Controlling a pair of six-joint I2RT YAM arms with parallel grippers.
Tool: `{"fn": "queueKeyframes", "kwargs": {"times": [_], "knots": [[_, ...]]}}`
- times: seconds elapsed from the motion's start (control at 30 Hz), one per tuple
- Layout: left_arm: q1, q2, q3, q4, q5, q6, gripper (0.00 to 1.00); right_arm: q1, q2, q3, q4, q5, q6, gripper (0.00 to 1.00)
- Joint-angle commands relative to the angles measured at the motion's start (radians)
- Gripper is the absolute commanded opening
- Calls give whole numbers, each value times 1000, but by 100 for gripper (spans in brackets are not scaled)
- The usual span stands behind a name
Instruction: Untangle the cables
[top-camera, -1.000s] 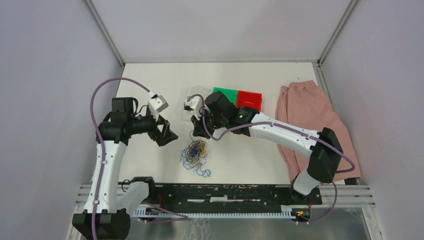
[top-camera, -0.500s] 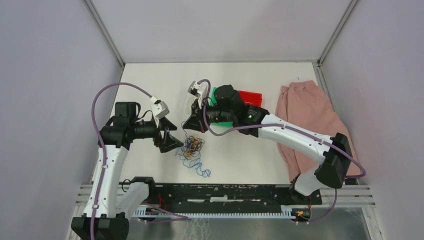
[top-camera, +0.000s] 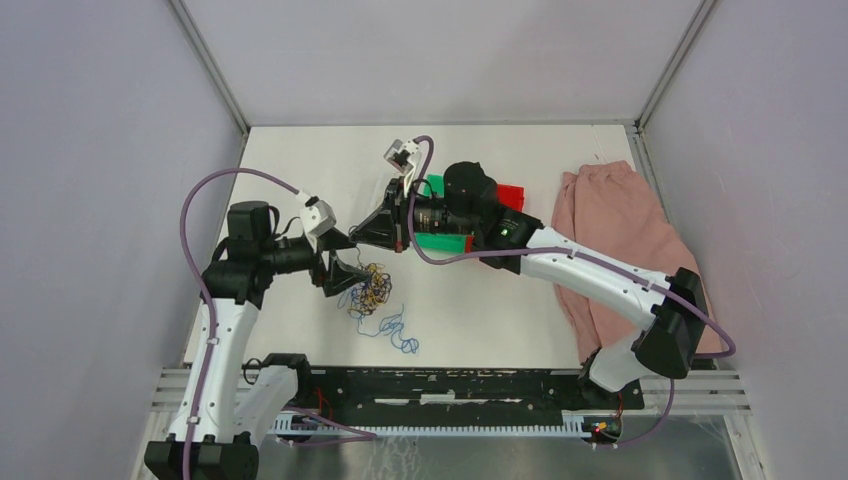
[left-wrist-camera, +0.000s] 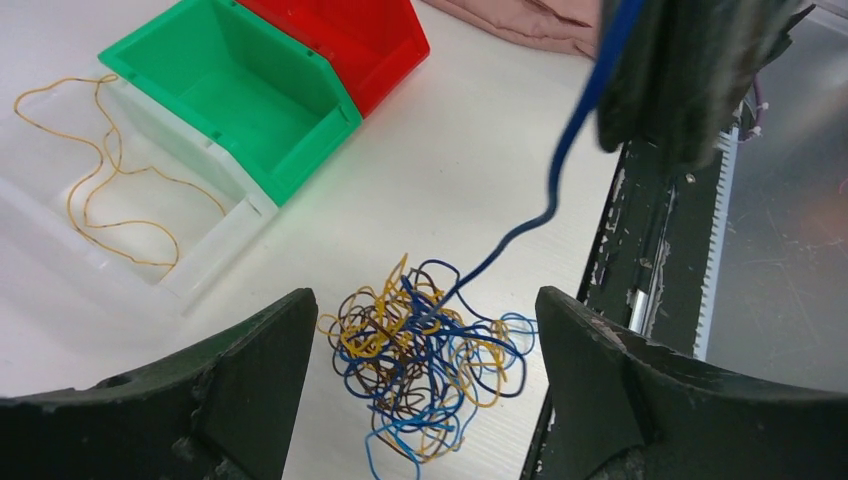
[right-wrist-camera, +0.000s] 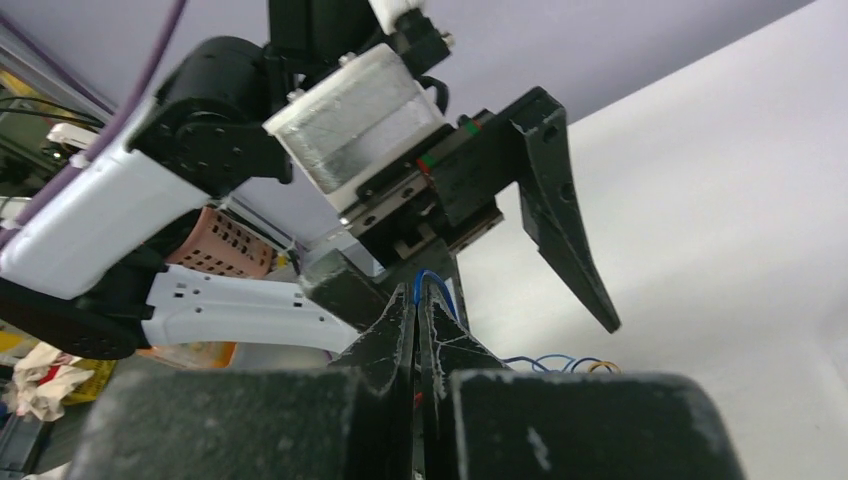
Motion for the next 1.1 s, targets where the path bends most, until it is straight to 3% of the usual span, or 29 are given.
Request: {"fn": "queueKeyframes", "kwargs": {"times": [0.0, 0.2, 0.33, 0.43, 0.47, 0.5, 0.53, 0.6, 0.8, 1.07], "knots": [[-4, -21, -18, 148, 27, -102, 86, -3, -18, 23, 149, -58, 79, 0], [-5, -16, -19, 212, -5, -144, 57, -7, -39, 7, 164, -73, 91, 1], [-5, -16, -5, 242, -5, -168, 22, -16, -70, -29, 162, -58, 87, 1], [-5, -19, 16, 242, 6, -190, 5, -32, -99, -82, 160, -18, 89, 10], [-5, -21, 23, 242, 7, -196, 3, -38, -109, -99, 156, -5, 90, 22], [-5, -24, 37, 242, 9, -204, 3, -44, -120, -116, 146, 17, 86, 43], [-5, -28, 51, 238, 8, -208, 3, -51, -135, -139, 136, 34, 74, 56], [-5, -36, 77, 234, 8, -222, 3, -64, -171, -199, 131, 64, 37, 70], [-5, -52, 138, 233, 18, -280, 3, -69, -217, -328, 197, 57, -67, 75], [-5, -49, 171, 233, 28, -314, 3, -64, -59, -250, 473, -125, 97, 67]]}}
